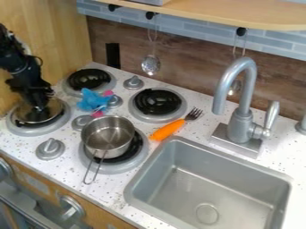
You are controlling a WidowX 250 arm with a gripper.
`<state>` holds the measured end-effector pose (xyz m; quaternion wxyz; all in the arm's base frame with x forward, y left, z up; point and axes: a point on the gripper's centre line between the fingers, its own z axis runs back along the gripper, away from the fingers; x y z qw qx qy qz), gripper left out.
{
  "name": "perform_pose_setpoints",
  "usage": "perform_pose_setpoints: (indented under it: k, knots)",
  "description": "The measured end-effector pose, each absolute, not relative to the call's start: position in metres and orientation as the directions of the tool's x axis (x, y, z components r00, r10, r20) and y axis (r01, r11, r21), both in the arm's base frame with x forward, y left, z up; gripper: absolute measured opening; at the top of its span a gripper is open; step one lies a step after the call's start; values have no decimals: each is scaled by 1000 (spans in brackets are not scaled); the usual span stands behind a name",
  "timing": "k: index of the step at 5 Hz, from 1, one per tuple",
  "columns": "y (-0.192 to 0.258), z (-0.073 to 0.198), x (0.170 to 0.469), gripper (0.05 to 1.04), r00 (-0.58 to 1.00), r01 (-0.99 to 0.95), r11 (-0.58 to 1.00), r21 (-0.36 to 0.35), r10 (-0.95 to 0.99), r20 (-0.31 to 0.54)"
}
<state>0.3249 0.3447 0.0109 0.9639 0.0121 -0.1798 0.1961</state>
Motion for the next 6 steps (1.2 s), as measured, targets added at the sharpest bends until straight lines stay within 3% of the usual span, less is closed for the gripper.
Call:
perform_pose_setpoints:
  k: [1, 3, 4, 6]
  knots:
    - [348, 11, 323, 350, 851, -407, 913, -35, 392, 349]
    - [352, 7, 318, 937, 838, -451, 893, -7, 426, 340]
    - [342, 10, 316, 1006, 841, -429, 903, -31, 411, 353]
    - [310, 66, 321, 1001, 830, -237, 971, -23, 215, 514]
